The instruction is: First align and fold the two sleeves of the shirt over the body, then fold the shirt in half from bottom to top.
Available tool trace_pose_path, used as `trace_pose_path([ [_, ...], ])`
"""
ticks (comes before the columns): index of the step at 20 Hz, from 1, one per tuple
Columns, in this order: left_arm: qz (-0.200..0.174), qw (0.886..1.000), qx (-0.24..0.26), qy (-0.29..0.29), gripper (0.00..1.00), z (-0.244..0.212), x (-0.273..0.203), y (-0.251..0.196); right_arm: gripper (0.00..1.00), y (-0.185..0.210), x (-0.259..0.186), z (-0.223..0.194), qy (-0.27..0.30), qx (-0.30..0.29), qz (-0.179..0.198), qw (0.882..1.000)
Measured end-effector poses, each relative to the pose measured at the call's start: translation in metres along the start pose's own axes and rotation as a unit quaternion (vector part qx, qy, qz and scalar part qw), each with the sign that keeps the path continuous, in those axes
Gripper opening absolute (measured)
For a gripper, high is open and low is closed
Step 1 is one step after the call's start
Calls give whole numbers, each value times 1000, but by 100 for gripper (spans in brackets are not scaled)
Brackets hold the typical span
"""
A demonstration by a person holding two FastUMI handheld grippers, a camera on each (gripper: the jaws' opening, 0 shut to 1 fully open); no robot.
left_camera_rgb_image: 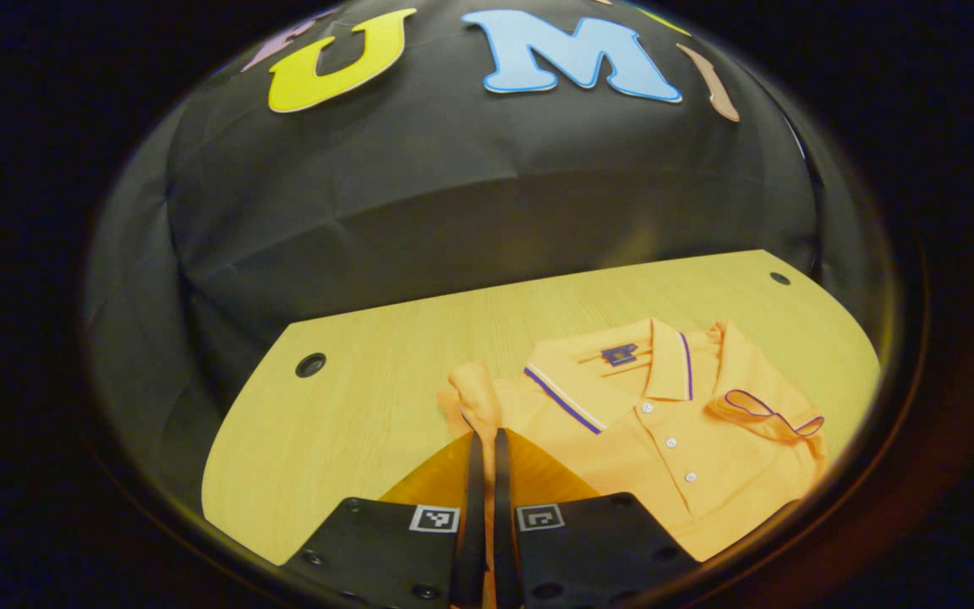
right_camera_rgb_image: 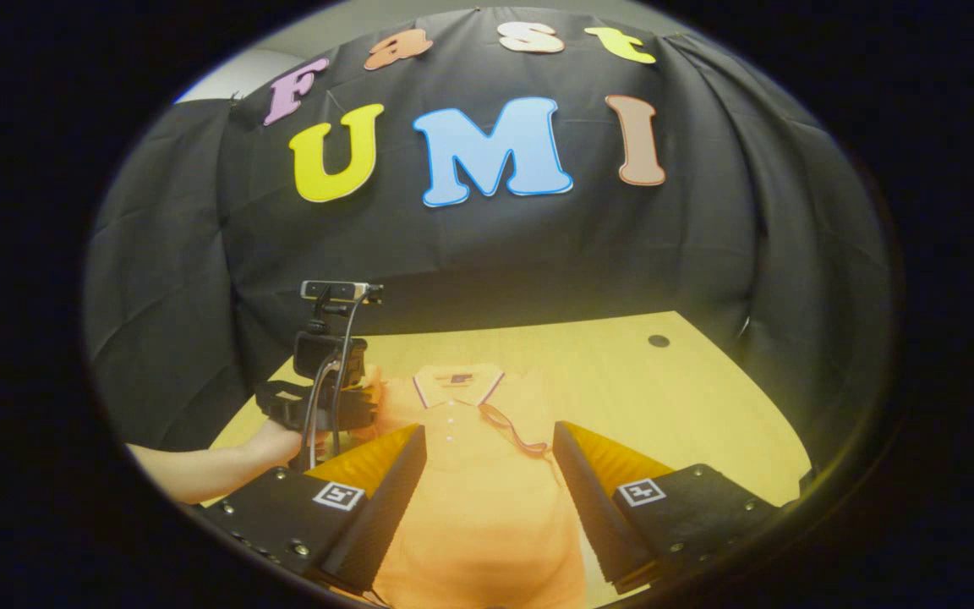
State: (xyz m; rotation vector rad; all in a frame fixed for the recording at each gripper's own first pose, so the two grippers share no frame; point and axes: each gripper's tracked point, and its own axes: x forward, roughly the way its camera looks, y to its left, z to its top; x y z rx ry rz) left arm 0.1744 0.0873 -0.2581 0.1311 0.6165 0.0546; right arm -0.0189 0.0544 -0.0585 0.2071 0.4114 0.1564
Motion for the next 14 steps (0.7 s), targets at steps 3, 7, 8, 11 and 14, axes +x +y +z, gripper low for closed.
trace_pose_path([
  [3, -9, 1000, 15, 9, 10, -6, 6, -14, 93, -2, -2, -4, 3, 3, -6, 1000],
  [7, -28, 999, 18, 20, 15, -11, 9, -29, 93, -4, -2, -6, 4, 7, -13, 1000],
  [8, -31, 999, 21, 20, 20, -12, 8, -31, 93, -5, -1, -7, 4, 9, -16, 1000],
  [11, -50, 998, 23, 17, 35, -12, 7, -41, 93, -4, 1, -8, 5, 13, -23, 1000],
  [14, -71, 997, 20, 16, 59, -12, 0, -50, 93, -3, 2, -12, 7, 17, -31, 999],
])
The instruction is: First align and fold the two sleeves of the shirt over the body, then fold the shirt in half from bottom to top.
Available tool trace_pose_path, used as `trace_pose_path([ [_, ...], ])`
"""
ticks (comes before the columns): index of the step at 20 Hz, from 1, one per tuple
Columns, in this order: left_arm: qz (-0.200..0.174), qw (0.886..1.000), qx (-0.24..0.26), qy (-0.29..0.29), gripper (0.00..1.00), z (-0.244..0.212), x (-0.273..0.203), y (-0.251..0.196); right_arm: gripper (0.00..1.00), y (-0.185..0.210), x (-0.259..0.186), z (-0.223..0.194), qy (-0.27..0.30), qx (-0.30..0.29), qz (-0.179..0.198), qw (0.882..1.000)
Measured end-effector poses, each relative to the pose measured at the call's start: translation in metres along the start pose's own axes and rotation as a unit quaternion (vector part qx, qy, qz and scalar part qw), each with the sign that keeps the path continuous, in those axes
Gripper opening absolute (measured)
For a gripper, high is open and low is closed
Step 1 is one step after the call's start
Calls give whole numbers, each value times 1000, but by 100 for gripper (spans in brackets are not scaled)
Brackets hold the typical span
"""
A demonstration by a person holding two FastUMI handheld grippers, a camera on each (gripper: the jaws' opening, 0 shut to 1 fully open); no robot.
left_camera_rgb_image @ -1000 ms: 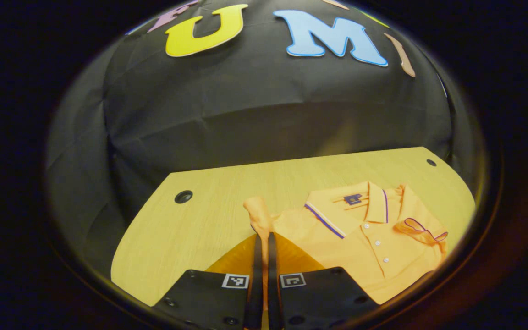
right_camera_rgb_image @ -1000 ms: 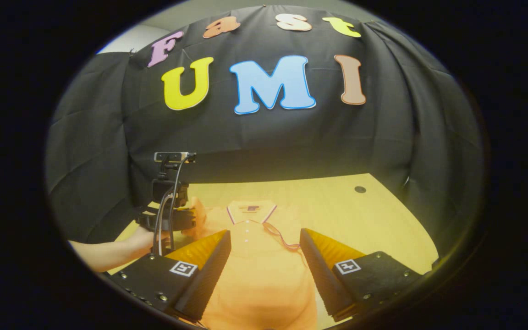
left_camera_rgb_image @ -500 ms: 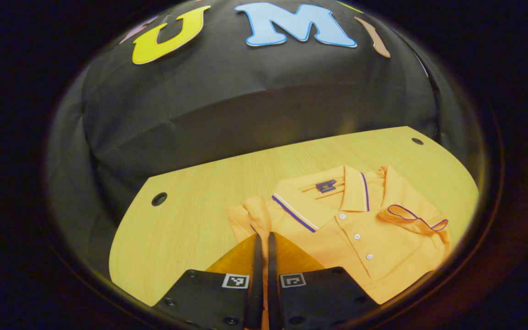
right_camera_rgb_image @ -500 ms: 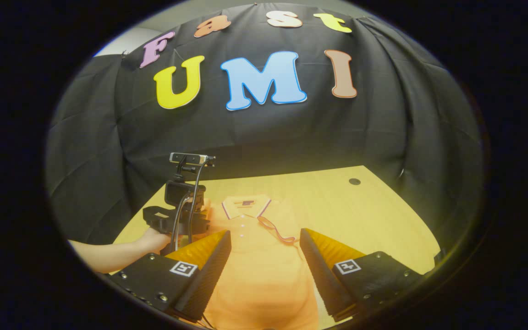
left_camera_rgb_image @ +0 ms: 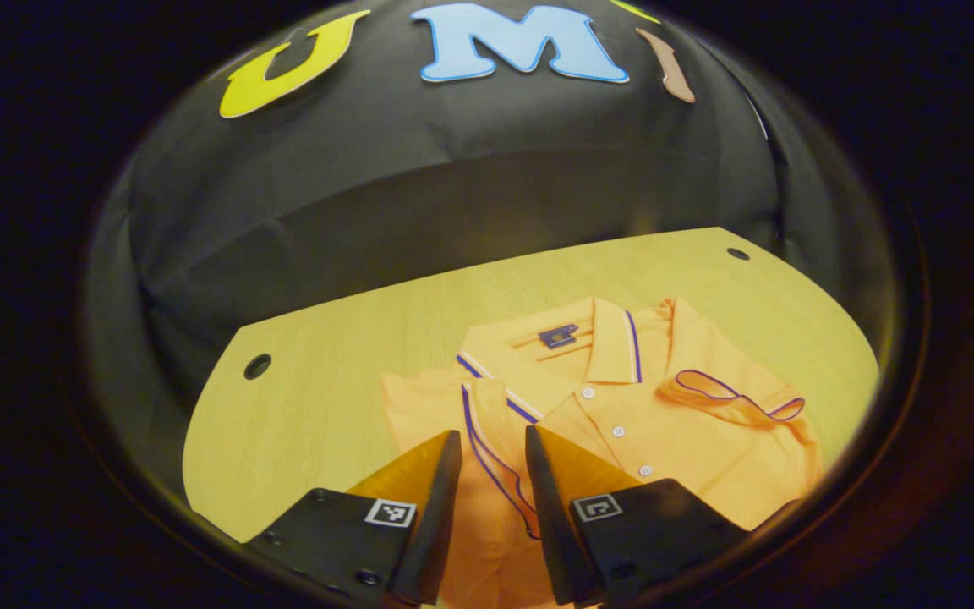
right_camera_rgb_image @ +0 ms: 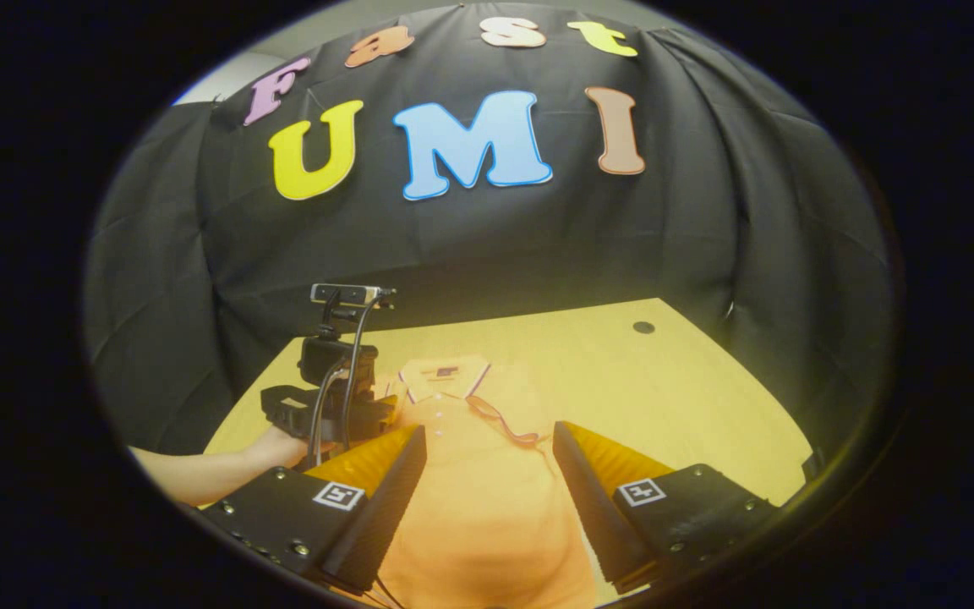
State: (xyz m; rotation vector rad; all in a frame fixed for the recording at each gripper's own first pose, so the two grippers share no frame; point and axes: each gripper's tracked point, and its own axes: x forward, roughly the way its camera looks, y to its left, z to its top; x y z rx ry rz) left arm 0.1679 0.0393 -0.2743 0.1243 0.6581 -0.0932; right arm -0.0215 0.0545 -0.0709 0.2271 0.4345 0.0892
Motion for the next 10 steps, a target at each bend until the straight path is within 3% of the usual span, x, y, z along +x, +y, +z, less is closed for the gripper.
trace_pose_path([
  [6, -18, 999, -24, -31, 95, 10, -33, -3, 93, 3, 3, -8, 2, -14, 8, 1000],
  [10, -10, 998, -37, -44, 96, 11, -66, 3, 93, -4, -2, -16, 1, -31, 18, 999],
])
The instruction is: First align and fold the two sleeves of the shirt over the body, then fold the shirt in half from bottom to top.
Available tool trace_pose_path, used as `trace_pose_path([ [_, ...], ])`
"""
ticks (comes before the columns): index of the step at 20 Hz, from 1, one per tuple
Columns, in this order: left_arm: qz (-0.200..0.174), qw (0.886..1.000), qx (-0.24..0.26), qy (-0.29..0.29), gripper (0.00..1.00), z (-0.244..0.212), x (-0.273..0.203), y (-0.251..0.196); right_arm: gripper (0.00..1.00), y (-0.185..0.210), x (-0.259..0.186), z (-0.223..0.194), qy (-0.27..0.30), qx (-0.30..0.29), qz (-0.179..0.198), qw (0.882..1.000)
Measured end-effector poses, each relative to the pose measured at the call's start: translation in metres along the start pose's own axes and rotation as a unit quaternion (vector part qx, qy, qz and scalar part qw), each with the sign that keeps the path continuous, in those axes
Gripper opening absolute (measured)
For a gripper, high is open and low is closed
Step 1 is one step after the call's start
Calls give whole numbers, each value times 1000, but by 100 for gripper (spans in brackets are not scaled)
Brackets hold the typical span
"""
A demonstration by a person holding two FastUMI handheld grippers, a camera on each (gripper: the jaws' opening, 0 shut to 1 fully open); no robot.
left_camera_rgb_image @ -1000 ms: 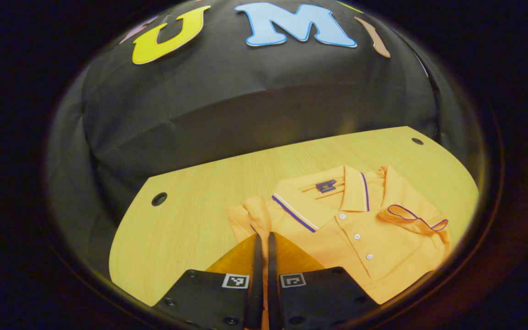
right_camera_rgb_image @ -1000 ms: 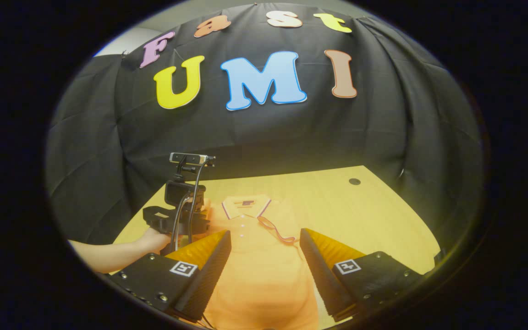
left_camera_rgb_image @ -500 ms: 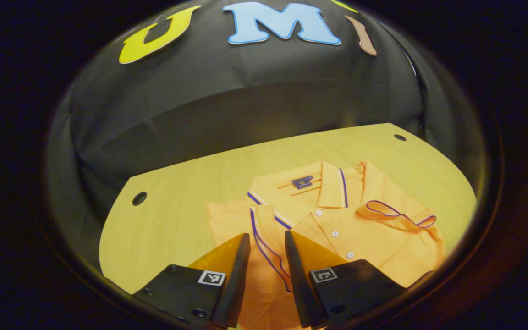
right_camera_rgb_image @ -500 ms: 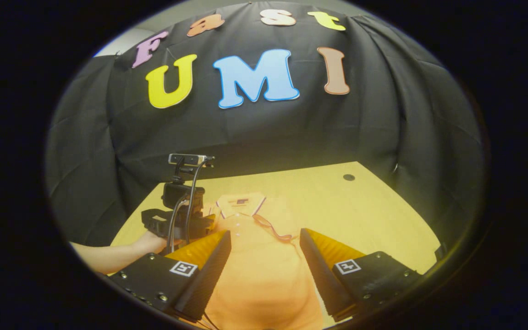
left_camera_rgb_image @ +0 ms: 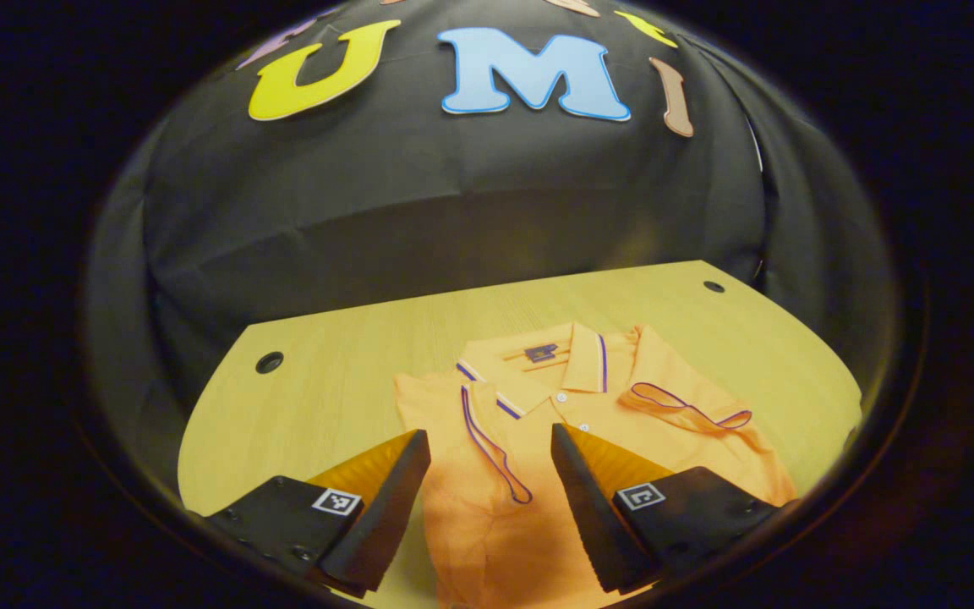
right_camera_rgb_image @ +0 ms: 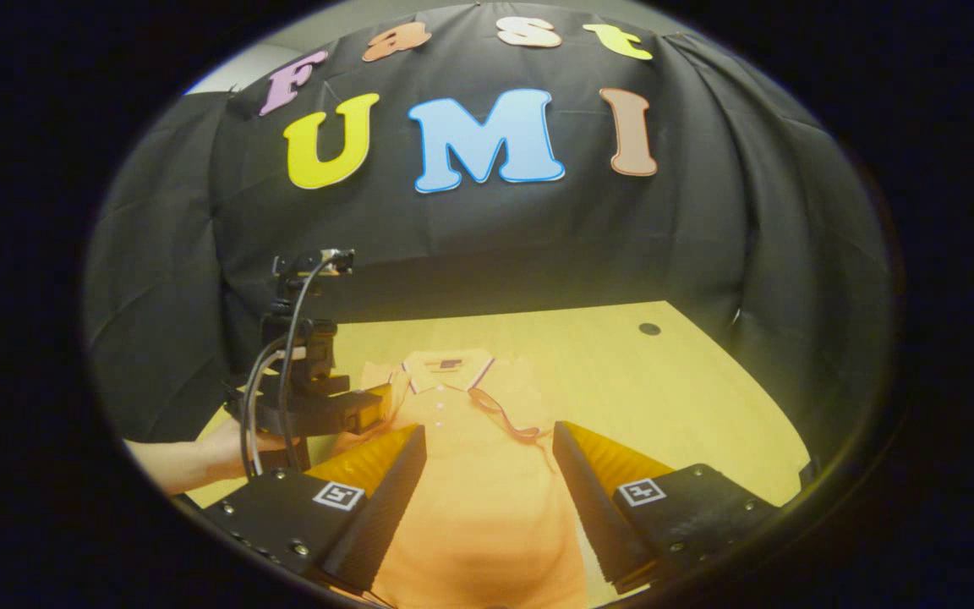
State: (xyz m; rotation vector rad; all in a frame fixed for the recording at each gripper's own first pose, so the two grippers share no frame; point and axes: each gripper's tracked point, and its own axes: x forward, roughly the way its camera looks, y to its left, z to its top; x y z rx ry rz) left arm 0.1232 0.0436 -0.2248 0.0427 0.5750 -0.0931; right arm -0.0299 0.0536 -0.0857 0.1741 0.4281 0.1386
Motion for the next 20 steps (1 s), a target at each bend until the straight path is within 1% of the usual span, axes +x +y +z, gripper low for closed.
trace_pose_path([
  [2, 4, 1000, -5, -2, 96, -4, -19, 0, 93, -6, -4, -6, 0, -7, 2, 1000],
  [5, 6, 1000, 0, -7, 96, -15, -51, -3, 93, -14, -11, -22, 6, -12, 8, 1000],
  [6, 8, 1000, 3, -6, 94, -21, -62, -3, 94, -18, -15, -29, 8, -14, 8, 1000],
  [8, 7, 1000, 6, 0, 96, -37, -87, -7, 93, -24, -24, -41, 13, -12, 9, 1000],
  [12, -1, 1000, 11, 15, 94, -70, -132, -22, 95, -34, -42, -70, 26, -8, 9, 1000],
  [16, -14, 999, -3, 30, 94, -104, -173, -37, 95, -43, -57, -99, 47, -16, 3, 999],
  [17, -16, 999, -6, 34, 96, -113, -183, -39, 95, -44, -60, -108, 55, -16, 4, 998],
  [20, -19, 999, -15, 48, 94, -142, -213, -40, 95, -47, -69, -140, 83, -18, 5, 996],
])
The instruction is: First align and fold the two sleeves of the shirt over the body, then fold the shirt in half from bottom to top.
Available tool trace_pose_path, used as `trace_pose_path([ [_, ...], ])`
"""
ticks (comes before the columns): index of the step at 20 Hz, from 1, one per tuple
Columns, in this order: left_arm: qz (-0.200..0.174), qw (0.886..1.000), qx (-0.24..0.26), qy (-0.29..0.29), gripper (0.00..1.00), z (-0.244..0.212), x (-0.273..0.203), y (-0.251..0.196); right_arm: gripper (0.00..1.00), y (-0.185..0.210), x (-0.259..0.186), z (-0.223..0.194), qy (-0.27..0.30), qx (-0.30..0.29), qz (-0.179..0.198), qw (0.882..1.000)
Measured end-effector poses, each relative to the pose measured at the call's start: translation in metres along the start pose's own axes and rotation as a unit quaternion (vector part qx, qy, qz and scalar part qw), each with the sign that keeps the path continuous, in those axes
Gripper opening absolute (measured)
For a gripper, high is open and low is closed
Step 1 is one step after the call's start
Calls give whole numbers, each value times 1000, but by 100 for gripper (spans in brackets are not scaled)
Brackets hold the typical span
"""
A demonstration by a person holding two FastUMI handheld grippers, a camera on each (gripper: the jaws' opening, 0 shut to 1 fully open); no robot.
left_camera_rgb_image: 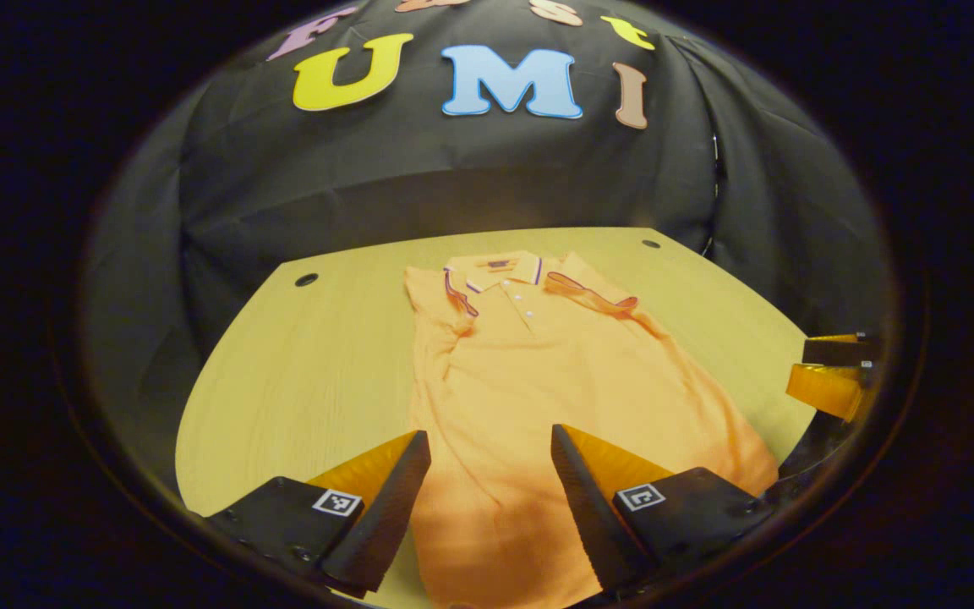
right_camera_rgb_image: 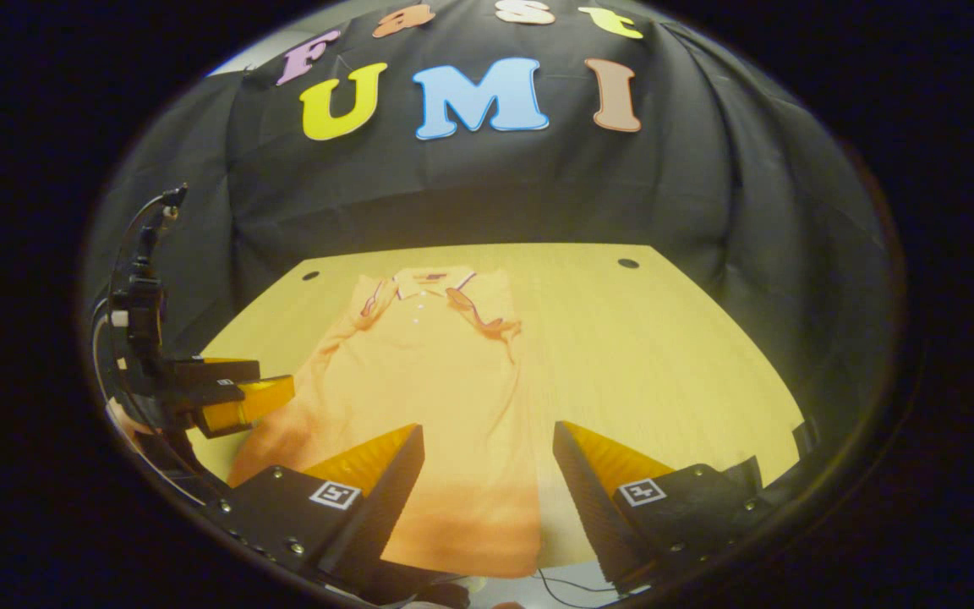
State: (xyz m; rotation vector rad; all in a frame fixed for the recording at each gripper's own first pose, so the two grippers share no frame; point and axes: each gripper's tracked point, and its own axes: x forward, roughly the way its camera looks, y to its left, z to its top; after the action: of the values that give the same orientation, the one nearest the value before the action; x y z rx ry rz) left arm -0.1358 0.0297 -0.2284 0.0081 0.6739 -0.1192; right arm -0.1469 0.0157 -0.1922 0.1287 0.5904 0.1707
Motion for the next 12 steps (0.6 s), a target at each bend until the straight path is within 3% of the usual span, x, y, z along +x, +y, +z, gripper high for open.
trace_pose_path([
  [12, -3, 998, -40, 48, 95, -94, -63, 9, 95, -3, -4, -92, 86, -5, -9, 996],
])
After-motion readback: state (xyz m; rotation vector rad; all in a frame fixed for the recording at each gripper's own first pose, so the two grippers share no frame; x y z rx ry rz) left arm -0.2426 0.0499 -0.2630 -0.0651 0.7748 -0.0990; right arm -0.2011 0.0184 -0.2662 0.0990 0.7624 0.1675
